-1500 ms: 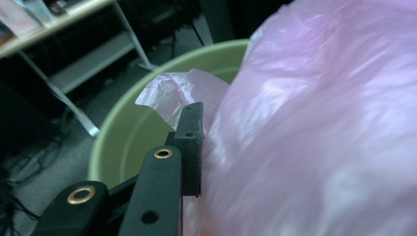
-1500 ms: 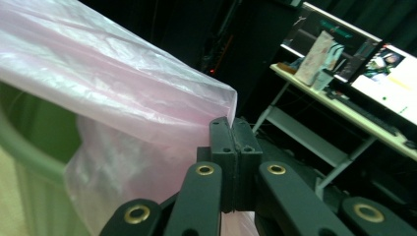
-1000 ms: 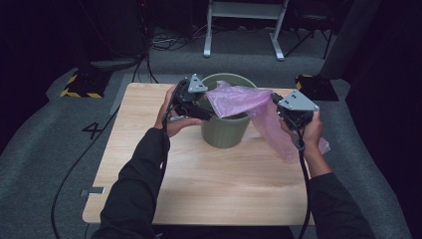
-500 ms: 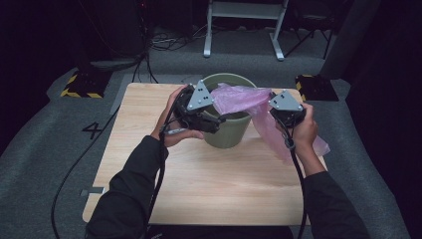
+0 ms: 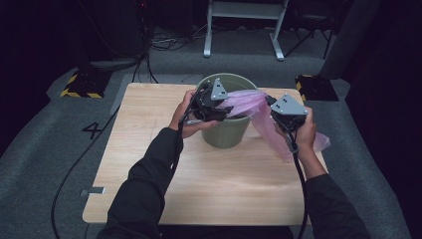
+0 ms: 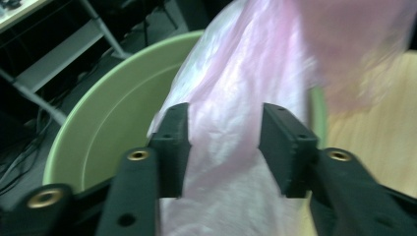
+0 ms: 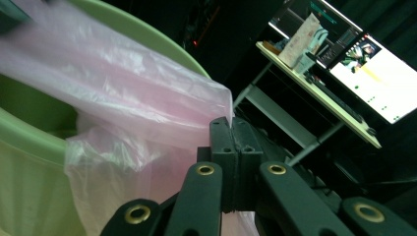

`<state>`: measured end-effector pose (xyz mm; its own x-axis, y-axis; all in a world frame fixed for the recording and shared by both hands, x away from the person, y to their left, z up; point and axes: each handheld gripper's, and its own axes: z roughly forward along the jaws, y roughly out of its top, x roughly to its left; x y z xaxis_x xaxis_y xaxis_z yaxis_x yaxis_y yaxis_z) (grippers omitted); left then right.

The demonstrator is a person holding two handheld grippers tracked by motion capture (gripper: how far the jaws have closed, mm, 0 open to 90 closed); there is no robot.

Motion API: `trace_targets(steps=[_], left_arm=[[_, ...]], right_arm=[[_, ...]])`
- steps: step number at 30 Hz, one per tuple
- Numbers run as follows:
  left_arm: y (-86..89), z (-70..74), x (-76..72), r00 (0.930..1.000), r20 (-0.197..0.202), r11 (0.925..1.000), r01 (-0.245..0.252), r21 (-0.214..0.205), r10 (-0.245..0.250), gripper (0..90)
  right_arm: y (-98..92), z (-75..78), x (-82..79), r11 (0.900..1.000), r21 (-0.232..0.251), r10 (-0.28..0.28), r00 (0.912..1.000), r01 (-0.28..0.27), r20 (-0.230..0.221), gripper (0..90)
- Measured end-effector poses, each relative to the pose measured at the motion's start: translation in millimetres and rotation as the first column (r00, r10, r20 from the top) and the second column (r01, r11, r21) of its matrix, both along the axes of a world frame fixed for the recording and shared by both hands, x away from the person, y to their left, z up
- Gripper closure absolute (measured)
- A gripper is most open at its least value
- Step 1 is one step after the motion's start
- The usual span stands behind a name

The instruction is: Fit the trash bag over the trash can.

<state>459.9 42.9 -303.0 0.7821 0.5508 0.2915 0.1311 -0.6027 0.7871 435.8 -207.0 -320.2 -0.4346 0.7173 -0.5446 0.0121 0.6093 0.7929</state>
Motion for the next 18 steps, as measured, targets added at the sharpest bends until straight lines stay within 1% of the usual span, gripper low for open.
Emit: trace_targets(steps=[1,2,4,5,6,7,9,10,12,13,15,16,17,18], left_arm=[[-1.8,-1.7,1.9,0.9999,0.005,0.9997,-0.010,0.023,0.010,58.5],[-3.5,-3.0,3.8,0.9999,0.007,0.9988,-0.009,0.049,0.009,59.8],[-8.1,-5.5,7.9,0.9995,0.016,0.9942,-0.030,0.103,0.029,62.4],[-9.4,-6.5,9.2,0.9991,0.017,0.9934,-0.041,0.107,0.039,62.4],[-10.5,-7.2,11.0,0.9986,0.024,0.9910,-0.049,0.124,0.047,62.5],[-11.6,-8.0,13.5,0.9985,0.023,0.9889,-0.052,0.139,0.049,63.3],[-13.6,-10.4,18.9,0.9970,0.016,0.9856,-0.077,0.151,0.076,63.2],[-13.8,-11.0,20.6,0.9965,0.013,0.9849,-0.083,0.152,0.082,61.6],[-15.0,-12.9,24.0,0.9942,-0.001,0.9852,-0.106,0.134,0.108,58.9],[-15.5,-12.8,24.9,0.9929,0.000,0.9841,-0.118,0.133,0.119,54.7],[-16.7,-11.6,24.6,0.9894,0.020,0.9815,-0.145,0.125,0.144,47.3],[-17.0,-9.9,21.6,0.9865,0.033,0.9813,-0.163,0.103,0.160,43.5],[-16.5,-8.2,19.7,0.9867,0.034,0.9832,-0.161,0.086,0.159,38.7],[-15.2,-5.3,17.5,0.9895,0.033,0.9879,-0.142,0.062,0.141,38.3]], right_arm=[[-0.8,0.9,-1.2,0.9997,0.014,0.020,0.9998,-0.020,0.001,90.0],[-1.5,1.7,-2.3,0.9988,0.029,0.039,0.9992,-0.039,-0.001,90.0],[-1.8,2.5,-4.6,0.9974,0.053,0.049,0.9988,-0.049,0.000,90.0],[-1.6,2.7,-5.5,0.9975,0.053,0.048,0.9988,-0.048,0.003,90.0],[-1.4,2.8,-6.3,0.9977,0.051,0.043,0.9990,-0.043,0.007,90.0],[-1.5,2.9,-7.1,0.9975,0.054,0.044,0.9990,-0.044,0.011,90.0],[-2.1,3.2,-8.1,0.9972,0.064,0.038,0.9992,-0.039,0.014,90.0],[-2.7,3.5,-8.4,0.9968,0.071,0.035,0.9992,-0.036,0.019,90.0],[-3.2,3.6,-8.9,0.9956,0.084,0.041,0.9990,-0.042,0.017,90.0],[-3.1,3.4,-9.0,0.9955,0.084,0.043,0.9989,-0.044,0.018,90.0],[-2.3,3.0,-9.0,0.9951,0.080,0.057,0.9984,-0.057,0.006,90.0],[-1.9,2.8,-9.1,0.9951,0.078,0.061,0.9982,-0.061,0.001,90.0],[-1.1,2.3,-9.7,0.9948,0.075,0.069,0.9976,-0.069,-0.004,90.0],[-0.6,1.9,-10.3,0.9949,0.073,0.070,0.9976,-0.069,-0.002,90.0]])
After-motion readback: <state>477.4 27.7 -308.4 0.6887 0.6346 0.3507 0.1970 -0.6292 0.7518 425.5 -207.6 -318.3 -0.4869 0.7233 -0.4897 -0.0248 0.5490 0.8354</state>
